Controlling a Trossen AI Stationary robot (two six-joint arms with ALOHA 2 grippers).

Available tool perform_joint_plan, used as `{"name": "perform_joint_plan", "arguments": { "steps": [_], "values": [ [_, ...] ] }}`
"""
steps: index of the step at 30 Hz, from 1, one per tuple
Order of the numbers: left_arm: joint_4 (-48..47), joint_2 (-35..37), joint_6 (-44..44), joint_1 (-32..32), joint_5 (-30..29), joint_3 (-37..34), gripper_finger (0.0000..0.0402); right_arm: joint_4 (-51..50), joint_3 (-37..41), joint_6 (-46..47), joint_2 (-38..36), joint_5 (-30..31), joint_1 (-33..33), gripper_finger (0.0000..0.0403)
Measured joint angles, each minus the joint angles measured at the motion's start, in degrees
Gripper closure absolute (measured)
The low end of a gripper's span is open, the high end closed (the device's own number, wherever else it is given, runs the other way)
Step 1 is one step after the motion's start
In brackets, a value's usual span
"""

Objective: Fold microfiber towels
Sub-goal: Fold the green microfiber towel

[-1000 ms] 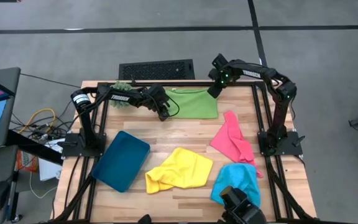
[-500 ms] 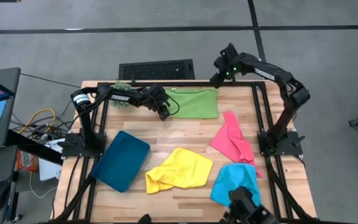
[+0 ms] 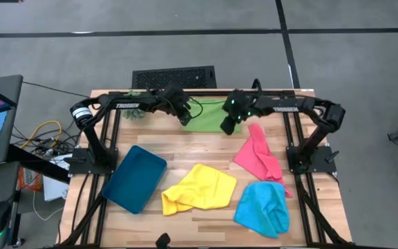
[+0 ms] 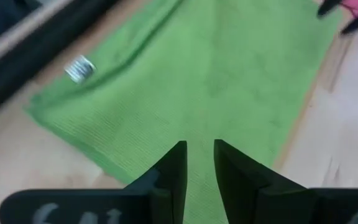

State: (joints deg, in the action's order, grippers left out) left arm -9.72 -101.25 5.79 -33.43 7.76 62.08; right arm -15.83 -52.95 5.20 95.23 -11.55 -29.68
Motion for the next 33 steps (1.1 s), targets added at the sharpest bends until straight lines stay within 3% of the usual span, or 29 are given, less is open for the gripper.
{"name": "perform_joint_plan", "arguments": {
  "steps": [7, 13, 19, 21, 27, 33],
  "values": [
    [8.28, -0.15, -6.78, -4.65, -0.36, 0.0, 0.0338, 1.53, 5.49, 4.75, 0.05, 3.52, 2.2, 0.027],
    [13.07, -0.44, -9.39, -8.75, 8.14, 1.05, 0.0352, 1.97, 5.89, 5.33, 0.05, 4.07, 2.24, 0.0269],
    [4.72, -6.24, -16.65, -7.92, 11.57, 7.9, 0.0392, 3.1, 5.89, 5.09, 0.05, 4.32, 1.06, 0.0273],
    [-0.03, -8.92, -18.68, -7.4, 10.35, 11.67, 0.0398, 3.02, 5.89, 5.57, 0.07, 4.2, 0.47, 0.0274],
    [-10.48, -13.2, -25.74, -7.63, 7.64, 21.08, 0.0352, 3.07, 5.89, 6.37, 0.07, 4.13, -0.05, 0.0274],
    [-15.25, -16.73, -31.09, -7.06, 7.9, 23.02, 0.0287, 3.07, 5.89, 6.35, 0.07, 4.15, -0.03, 0.0275]
  ]
}}
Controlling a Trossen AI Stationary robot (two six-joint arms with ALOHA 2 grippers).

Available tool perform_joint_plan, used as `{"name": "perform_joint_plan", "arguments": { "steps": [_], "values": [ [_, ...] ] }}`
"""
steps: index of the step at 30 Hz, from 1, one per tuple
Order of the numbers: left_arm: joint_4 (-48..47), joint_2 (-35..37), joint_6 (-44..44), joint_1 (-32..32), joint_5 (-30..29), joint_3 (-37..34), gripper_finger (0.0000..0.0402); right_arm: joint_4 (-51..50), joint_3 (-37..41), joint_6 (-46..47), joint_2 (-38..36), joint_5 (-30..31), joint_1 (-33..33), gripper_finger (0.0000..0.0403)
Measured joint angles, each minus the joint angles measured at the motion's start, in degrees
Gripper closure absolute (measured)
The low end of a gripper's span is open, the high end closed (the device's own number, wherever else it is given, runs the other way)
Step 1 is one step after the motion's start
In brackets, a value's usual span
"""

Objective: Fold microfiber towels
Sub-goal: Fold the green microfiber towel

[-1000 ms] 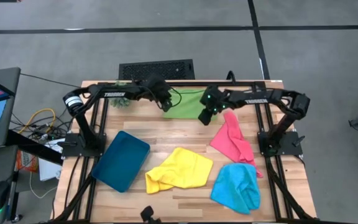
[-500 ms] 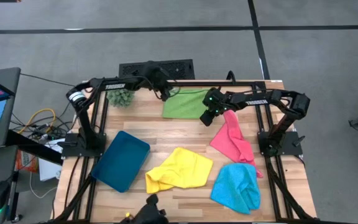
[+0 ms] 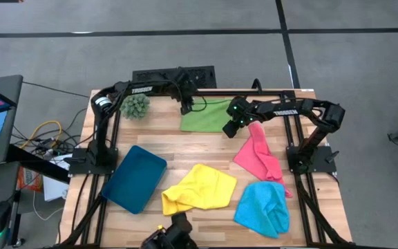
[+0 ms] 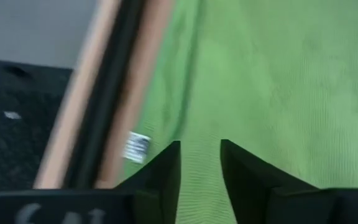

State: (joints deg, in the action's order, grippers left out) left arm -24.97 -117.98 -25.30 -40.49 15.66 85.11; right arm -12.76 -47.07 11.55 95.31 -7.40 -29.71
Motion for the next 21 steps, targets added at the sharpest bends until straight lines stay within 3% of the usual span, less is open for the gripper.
{"name": "perform_joint_plan", "arguments": {
  "steps": [4, 9, 13, 21],
  "values": [
    [-0.41, -1.37, -0.18, 0.46, -0.24, 0.17, 0.0277, 0.0, 0.0, 0.02, 0.02, 0.0, -0.02, 0.0275],
    [2.83, -1.33, -2.15, 0.96, -7.99, 0.21, 0.0284, 0.0, 0.0, 0.07, 0.02, 0.0, -0.02, 0.0275],
    [2.36, -1.33, -2.97, 0.59, -5.79, 0.21, 0.0291, 0.0, 0.0, 0.47, 0.02, -0.02, -0.02, 0.0274],
    [2.6, -2.27, -5.3, 0.83, -7.58, 0.24, 0.0312, 0.0, 0.0, 0.5, 0.02, -0.06, -0.02, 0.0275]
  ]
}}
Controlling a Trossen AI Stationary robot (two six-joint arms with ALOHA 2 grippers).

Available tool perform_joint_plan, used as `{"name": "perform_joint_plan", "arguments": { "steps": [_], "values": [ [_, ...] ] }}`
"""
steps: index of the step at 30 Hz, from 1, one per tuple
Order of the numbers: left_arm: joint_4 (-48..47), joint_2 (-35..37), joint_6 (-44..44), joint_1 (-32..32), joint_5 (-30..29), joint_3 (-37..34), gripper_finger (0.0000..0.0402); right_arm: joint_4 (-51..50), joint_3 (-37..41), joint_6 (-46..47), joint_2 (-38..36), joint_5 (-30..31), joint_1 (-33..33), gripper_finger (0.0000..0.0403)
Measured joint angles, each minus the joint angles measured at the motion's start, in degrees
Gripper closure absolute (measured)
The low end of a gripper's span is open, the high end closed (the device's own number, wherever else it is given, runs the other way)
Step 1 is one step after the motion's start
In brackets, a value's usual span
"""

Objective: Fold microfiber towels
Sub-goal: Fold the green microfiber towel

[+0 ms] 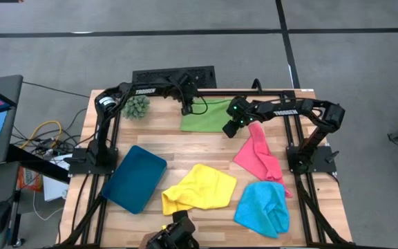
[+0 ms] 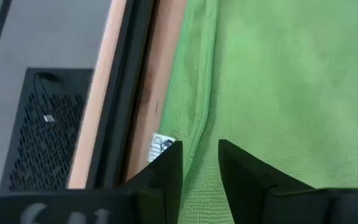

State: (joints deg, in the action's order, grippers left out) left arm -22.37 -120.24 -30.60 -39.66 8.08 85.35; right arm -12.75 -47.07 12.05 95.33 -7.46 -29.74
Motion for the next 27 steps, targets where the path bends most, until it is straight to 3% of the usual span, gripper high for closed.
{"name": "perform_joint_plan", "arguments": {
  "steps": [12, 27],
  "values": [
    [-1.56, -0.31, 6.5, 0.44, -0.79, 0.14, 0.032, -0.29, 0.02, 0.19, 0.02, -0.11, 0.09, 0.0276],
    [-2.99, -0.88, 3.22, 0.4, 0.5, -0.06, 0.032, 0.43, 3.84, 2.73, -0.2, 0.37, 3.8, 0.028]
  ]
}}
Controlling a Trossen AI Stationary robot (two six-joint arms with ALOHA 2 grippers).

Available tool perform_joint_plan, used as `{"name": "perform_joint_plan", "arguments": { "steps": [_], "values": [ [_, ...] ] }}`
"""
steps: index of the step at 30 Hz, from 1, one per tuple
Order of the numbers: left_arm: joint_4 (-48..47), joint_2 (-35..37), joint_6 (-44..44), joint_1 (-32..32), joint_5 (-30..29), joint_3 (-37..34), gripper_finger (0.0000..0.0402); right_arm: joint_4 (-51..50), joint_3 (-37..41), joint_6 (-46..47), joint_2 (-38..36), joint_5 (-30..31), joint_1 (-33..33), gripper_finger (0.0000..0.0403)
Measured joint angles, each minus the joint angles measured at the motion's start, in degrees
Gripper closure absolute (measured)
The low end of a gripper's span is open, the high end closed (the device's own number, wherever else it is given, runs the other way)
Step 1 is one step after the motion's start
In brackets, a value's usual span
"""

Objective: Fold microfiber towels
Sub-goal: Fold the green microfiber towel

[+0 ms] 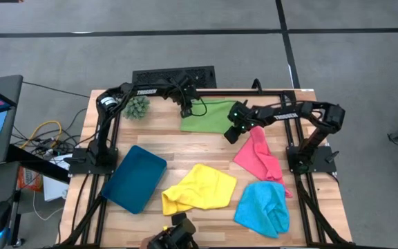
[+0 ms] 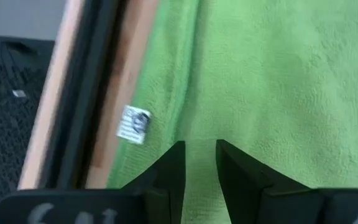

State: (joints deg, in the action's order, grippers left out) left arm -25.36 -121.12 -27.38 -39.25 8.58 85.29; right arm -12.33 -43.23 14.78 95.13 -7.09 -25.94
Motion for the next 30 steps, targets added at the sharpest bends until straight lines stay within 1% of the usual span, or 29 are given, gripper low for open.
{"name": "perform_joint_plan", "arguments": {
  "steps": [3, 6, 10, 15, 19, 21, 22, 23, 25, 28, 29, 30],
  "values": [
    [0.67, 0.0, -0.71, 0.16, -0.13, -0.02, 0.032, 0.11, 0.18, 0.63, -0.04, -0.07, 1.28, 0.028],
    [1.93, 0.0, -0.91, 0.16, -3.14, -0.02, 0.0324, 1.21, 0.28, 1.75, 0.04, -0.19, 1.96, 0.028],
    [2.64, 0.0, -2.21, -0.38, -2.75, -0.02, 0.0343, 2.13, 0.33, 2.19, 0.13, -0.29, 2.32, 0.028],
    [7.32, -0.5, -3.27, -1.07, -6.89, 0.19, 0.0371, 2.11, 0.33, 2.24, 0.16, -0.37, 2.3, 0.028],
    [9.73, -0.66, -0.44, -2.34, -9.7, 0.55, 0.038, 2.07, 0.33, 2.26, 0.16, -0.33, 2.3, 0.028],
    [8.78, 0.46, 2.82, -3.06, -9.61, 0.77, 0.0383, 2.07, 0.33, 2.28, 0.16, -0.39, 2.3, 0.028],
    [7.64, 1.39, 4.89, -3.4, -8.0, 1.26, 0.0385, 2.09, 0.33, 2.26, 0.16, -0.33, 2.3, 0.028],
    [6.89, 2.62, 7.08, -3.78, -5.02, 1.79, 0.0387, 2.08, 0.33, 2.27, 0.16, -0.35, 2.3, 0.028],
    [5.37, 5.65, 11.8, -4.55, 3.3, 2.5, 0.0391, 2.09, 0.33, 2.29, 0.18, -0.42, 2.3, 0.028],
    [2.87, 9.48, 17.43, -5.16, 18.22, 2.11, 0.04, 2.09, 0.34, 2.27, 0.18, -0.48, 2.3, 0.028],
    [1.69, 10.3, 18.25, -5.13, 21.82, 1.49, 0.04, 2.1, 0.33, 2.12, 0.18, -0.46, 2.3, 0.028],
    [0.12, 11.01, 18.62, -4.79, 23.68, 0.69, 0.04, 2.09, 0.35, 1.98, 0.18, -0.51, 2.31, 0.028]
  ]
}}
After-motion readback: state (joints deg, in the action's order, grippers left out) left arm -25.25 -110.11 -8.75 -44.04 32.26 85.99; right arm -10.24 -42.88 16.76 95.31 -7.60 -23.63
